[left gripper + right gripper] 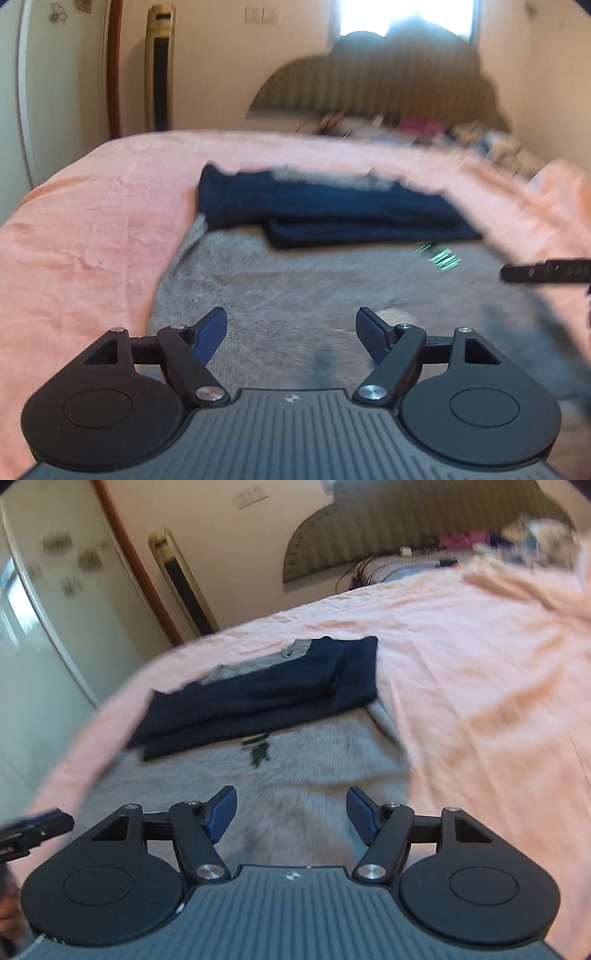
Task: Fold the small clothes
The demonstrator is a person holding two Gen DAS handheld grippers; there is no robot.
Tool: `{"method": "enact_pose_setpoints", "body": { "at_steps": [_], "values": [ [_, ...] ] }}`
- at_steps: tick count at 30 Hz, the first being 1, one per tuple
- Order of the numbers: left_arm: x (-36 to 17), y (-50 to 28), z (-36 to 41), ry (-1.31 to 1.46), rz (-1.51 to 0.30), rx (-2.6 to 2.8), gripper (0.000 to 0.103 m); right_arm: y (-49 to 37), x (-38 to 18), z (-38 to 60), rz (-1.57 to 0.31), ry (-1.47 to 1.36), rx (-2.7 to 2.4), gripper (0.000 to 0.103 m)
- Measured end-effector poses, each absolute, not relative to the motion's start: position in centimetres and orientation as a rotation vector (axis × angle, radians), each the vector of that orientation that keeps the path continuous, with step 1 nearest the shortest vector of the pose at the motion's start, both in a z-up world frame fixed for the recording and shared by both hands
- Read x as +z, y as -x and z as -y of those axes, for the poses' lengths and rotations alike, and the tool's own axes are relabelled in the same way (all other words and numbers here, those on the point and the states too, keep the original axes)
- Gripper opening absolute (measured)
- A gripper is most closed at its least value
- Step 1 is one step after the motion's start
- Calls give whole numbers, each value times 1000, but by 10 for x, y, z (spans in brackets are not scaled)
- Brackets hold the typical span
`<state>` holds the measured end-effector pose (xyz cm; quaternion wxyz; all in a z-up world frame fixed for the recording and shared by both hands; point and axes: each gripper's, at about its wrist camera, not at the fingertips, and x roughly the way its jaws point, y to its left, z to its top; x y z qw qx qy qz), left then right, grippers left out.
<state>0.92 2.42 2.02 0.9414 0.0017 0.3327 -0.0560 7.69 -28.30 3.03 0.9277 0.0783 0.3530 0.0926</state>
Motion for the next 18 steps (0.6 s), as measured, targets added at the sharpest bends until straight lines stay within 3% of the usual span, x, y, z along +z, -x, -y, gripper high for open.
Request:
{"method": "enact_pose_setpoints", "body": {
  "at_steps": [2, 3, 4, 7, 11, 14, 18],
  "values": [
    [-3, -21, -28, -61, -692, -57, 80, -87, 10, 260, -704, 38, 121, 73],
    [-3, -19, -35, -38, -681, -78, 81, -85, 5, 260, -679, 81, 101, 87],
    [-2, -16, -44, -25, -677, -95, 81, -87, 5, 272, -697, 21, 93, 92],
    [-3, -11, -59, -25, -670, -105, 81, -83, 6, 302, -682, -53, 115, 91],
    [0, -11, -54, -63, -677, -76, 80, -90, 8, 278, -732, 72, 93, 95],
    [14, -11, -49, -63, -641, -142, 80, -95, 31, 280, -726, 14, 114, 91],
    [35, -47, -39, -104, -583, -139, 80, -130, 57, 289, -646, -3, 98, 101]
  ]
}}
